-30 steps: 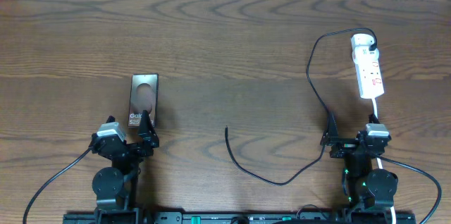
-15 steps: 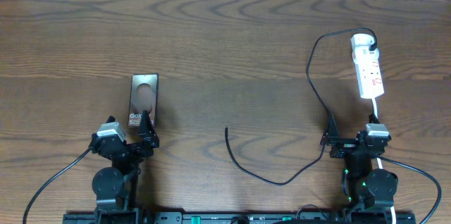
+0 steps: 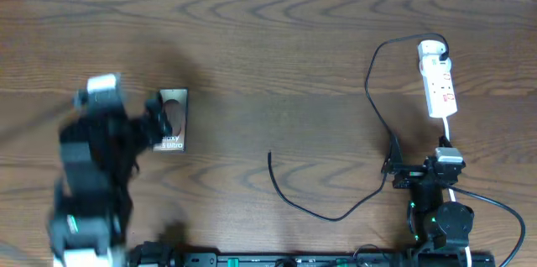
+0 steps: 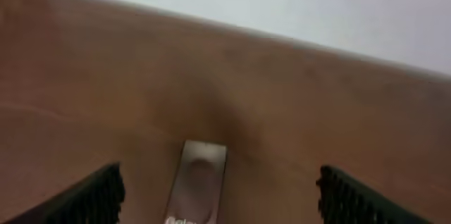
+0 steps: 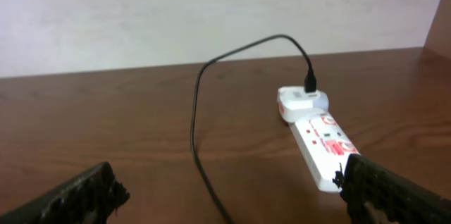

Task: Plug charger to phone and switch on socket

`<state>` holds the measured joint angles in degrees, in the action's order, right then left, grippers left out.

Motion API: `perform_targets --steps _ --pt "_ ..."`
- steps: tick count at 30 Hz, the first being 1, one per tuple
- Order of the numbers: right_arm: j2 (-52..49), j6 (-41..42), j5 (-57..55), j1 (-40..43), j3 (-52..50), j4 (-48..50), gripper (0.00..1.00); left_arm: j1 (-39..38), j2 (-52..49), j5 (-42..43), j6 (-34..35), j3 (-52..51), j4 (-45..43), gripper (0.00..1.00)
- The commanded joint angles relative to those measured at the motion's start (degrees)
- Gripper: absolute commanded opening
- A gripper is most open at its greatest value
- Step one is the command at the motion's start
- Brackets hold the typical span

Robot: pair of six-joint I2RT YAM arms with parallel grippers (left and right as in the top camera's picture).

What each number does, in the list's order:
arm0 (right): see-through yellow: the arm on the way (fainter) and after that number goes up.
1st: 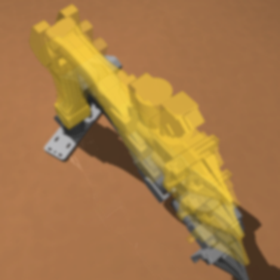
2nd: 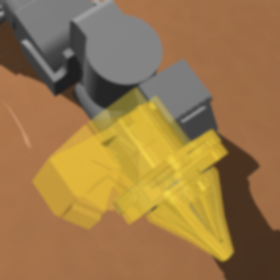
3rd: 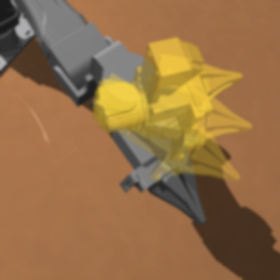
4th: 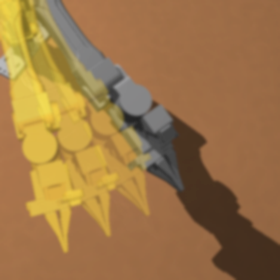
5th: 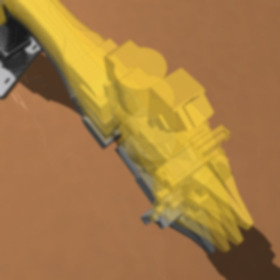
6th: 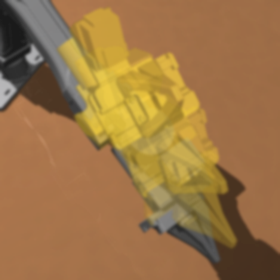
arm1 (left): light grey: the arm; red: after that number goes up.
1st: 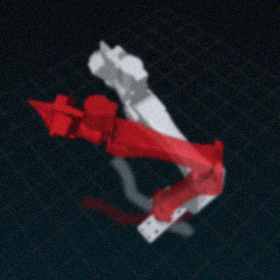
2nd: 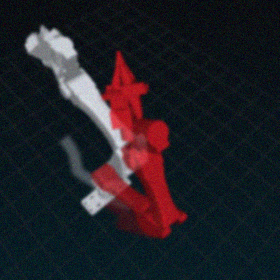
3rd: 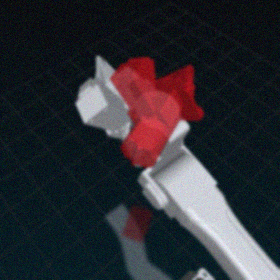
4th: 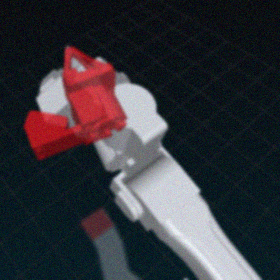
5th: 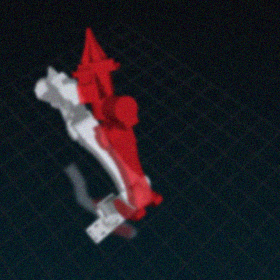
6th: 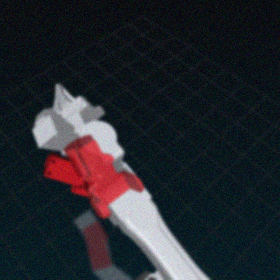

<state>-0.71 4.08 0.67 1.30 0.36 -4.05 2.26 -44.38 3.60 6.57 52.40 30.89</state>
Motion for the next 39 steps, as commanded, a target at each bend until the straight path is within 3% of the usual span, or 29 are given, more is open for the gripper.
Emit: perform_targets --steps 1,5,10,11,12,13,14,15,16,17,39 --pt "0.3 -0.5 0.5 -0.9 0.0 -0.2 0.99 0.2 -17.9 0.5 -5.8 18.9 12.1 0.86" --pt "0.3 -0.5 0.5 -0.9 0.0 -0.2 0.99 0.2 -34.4 0.5 -6.1 34.6 26.4 0.86" --pt "0.3 -0.5 0.5 -0.9 0.0 -0.2 0.99 0.2 -46.3 0.5 -6.1 37.8 28.9 0.85" --pt "0.3 -0.5 0.5 -0.9 0.0 -0.2 0.99 0.2 -47.9 0.5 -6.1 37.8 28.9 0.70" --pt "0.3 -0.5 0.5 -0.9 0.0 -0.2 0.99 0.2 -49.7 0.5 -6.1 37.8 28.9 0.39" --pt "0.3 -0.5 0.5 -0.9 0.0 -0.2 0.99 0.2 -51.3 0.5 -6.1 37.8 28.9 0.33" --pt "0.3 -0.5 0.5 -0.9 0.0 -0.2 0.99 0.2 -52.6 0.5 -6.1 37.8 28.8 0.33" --pt "0.3 -0.5 0.5 -0.9 0.0 -0.2 0.99 0.2 -53.8 0.5 -6.1 37.8 28.8 0.43" --pt "0.3 -0.5 0.5 -0.9 0.0 -0.2 0.99 0.2 -55.2 0.5 -6.1 37.8 28.9 0.89" --pt "0.3 -0.5 0.5 -0.9 0.0 -0.2 0.99 0.2 -56.2 0.5 -6.1 37.8 28.8 0.95" --pt "0.3 -0.5 0.5 -0.9 0.0 -0.2 0.99 0.2 -68.4 0.5 -8.7 31.8 28.7 0.98"
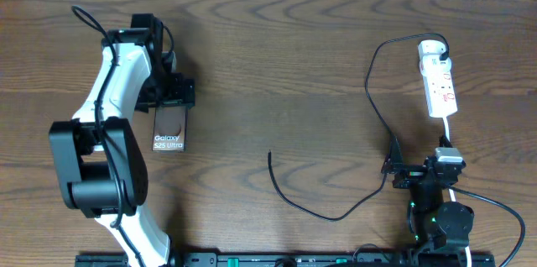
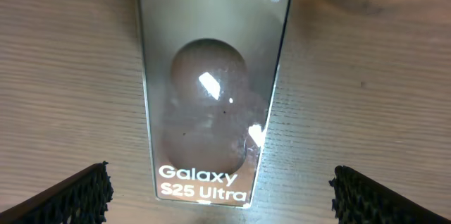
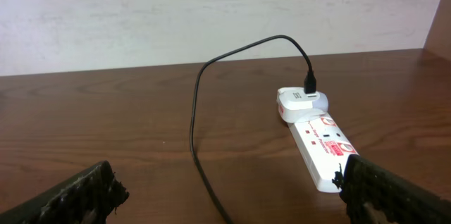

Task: Plug charger to phone and switch on socket
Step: 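Move the left gripper over the Galaxy phone and lower onto it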

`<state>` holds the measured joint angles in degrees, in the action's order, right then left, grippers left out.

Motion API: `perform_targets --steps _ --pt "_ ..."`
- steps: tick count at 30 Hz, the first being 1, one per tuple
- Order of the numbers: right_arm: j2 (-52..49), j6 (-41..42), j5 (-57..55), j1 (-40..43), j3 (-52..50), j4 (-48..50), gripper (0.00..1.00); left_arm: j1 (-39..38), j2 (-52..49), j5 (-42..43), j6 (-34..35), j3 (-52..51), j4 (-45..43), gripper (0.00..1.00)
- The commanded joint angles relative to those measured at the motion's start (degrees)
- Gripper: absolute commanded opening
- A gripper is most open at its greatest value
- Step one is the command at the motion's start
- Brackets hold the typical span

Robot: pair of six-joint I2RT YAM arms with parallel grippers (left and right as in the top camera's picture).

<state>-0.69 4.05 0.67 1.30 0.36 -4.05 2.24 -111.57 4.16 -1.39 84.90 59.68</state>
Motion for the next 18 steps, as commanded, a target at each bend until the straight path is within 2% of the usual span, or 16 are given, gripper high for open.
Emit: perform_targets --steps 1,18 --pt "0.3 -0.5 0.5 -0.9 0.0 -0.2 0.99 0.2 -1.6 -0.1 -0.8 -0.9 -0.4 0.98" --pt "0.3 -0.5 0.5 -0.9 0.0 -0.2 0.99 0.2 -2.3 -0.1 -0.9 -9.0 -10.2 0.98"
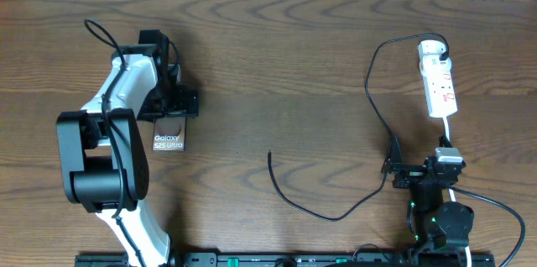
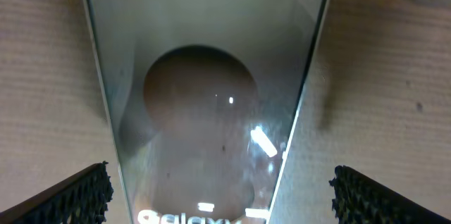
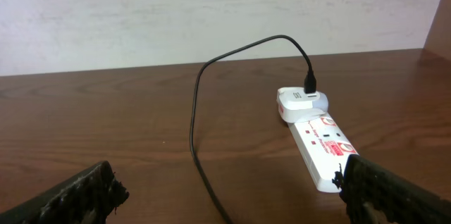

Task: Plug charger to phone and switch on socket
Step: 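Move the left gripper over the Galaxy phone and lower onto it, then close the left gripper on the phone's long edges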

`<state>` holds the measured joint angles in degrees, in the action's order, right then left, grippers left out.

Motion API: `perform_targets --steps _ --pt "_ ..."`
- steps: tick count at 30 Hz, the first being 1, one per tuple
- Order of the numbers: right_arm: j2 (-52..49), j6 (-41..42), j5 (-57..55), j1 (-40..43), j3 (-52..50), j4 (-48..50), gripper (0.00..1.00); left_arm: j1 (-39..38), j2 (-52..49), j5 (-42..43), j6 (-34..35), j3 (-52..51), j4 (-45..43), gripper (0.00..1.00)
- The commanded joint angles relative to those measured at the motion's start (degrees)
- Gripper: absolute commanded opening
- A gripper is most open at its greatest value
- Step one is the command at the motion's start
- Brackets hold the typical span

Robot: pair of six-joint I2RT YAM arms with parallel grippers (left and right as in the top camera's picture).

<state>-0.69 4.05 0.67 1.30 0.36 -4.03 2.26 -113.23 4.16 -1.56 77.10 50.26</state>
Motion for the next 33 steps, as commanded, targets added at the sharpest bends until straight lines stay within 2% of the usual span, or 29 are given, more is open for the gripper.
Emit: perform_targets --steps 1,10,15,33 --pt "0.3 -0.5 0.5 -0.9 0.0 -0.3 0.99 0.2 -0.6 -0.1 -1.2 -1.4 -1.0 0.98" --pt "0.3 -0.5 0.5 -0.9 0.0 -0.3 0.99 0.2 -0.6 -0.8 -1.9 -1.5 -2.7 0.98" --pt "0.3 -0.5 0.5 -0.9 0.0 -0.3 0.99 0.2 -0.6 -0.8 -4.9 -1.5 -3.5 0.98" --pt "0.3 -0.5 0.5 -0.9 0.0 -0.3 0.99 0.4 -0.6 -2.3 -5.7 -1.9 -4.5 0.98"
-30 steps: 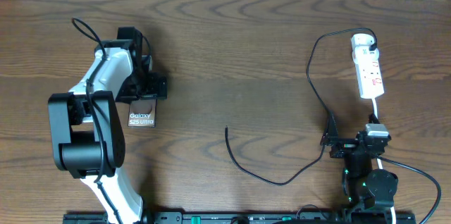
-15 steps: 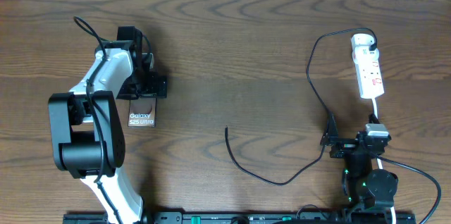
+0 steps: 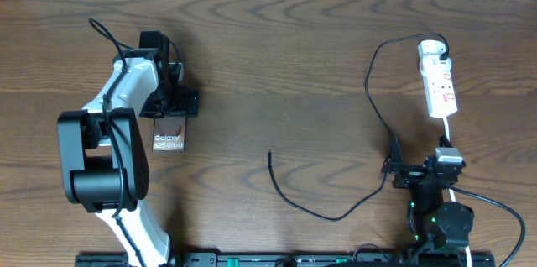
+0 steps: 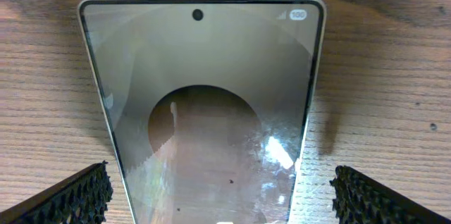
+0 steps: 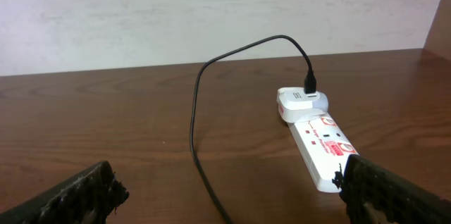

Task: Plug charger to phone and switch on socket
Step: 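Close the left gripper on the phone's long edges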

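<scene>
The phone (image 3: 168,138) lies face up on the left of the table, labelled Galaxy S25 Ultra. It fills the left wrist view (image 4: 204,111). My left gripper (image 3: 172,106) is open just above the phone's far end, one finger on each side (image 4: 77,196). The white power strip (image 3: 440,89) lies at the far right, with a white adapter (image 3: 430,49) plugged in at its far end. A black cable (image 3: 369,91) loops from the adapter to a loose end (image 3: 269,156) mid-table. My right gripper (image 5: 225,206) is open and empty, near the strip (image 5: 324,143).
The brown wooden table (image 3: 277,49) spreads between phone and cable. A black rail (image 3: 294,260) runs along the front edge. A pale wall (image 5: 211,13) stands behind the table in the right wrist view.
In the left wrist view the phone's top edge now sits lower in the frame and is fully visible. The left gripper is still open over the phone. The right arm has not moved.
The left arm was first a blur at the table's left, its open gripper looking along the table at the phone. Then it was stretched out with the gripper pointing down over the phone, then lower and closer, and now much the same. Right arm, cable and strip stayed put.
</scene>
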`<state>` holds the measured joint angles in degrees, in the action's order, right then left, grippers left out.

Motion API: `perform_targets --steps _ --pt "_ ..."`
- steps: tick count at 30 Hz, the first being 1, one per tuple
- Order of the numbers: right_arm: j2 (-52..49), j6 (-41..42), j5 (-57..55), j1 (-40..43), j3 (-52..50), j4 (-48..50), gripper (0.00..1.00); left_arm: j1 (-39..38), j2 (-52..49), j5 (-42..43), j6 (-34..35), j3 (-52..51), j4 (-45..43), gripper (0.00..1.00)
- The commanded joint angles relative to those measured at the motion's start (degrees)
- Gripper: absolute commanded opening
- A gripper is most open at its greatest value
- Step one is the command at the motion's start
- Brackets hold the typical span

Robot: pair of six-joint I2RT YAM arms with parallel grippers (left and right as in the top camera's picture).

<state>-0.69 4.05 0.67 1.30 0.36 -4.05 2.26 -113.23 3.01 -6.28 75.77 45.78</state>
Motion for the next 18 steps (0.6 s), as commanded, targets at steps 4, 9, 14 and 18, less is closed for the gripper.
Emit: perform_targets --steps 4,9,14,18 --pt "0.3 -0.5 0.5 -0.9 0.0 -0.2 0.99 0.8 -0.6 -1.1 -1.0 -0.9 -0.1 0.98" --pt "0.3 -0.5 0.5 -0.9 0.0 -0.2 0.99 0.9 -0.6 -1.1 -1.0 -2.1 -0.1 0.98" --pt "0.3 -0.5 0.5 -0.9 0.0 -0.2 0.99 0.9 -0.6 -1.1 -1.0 -2.8 -1.0 0.98" --pt "0.3 -0.5 0.5 -0.9 0.0 -0.2 0.99 0.9 -0.6 -1.1 -1.0 -2.8 -0.9 0.98"
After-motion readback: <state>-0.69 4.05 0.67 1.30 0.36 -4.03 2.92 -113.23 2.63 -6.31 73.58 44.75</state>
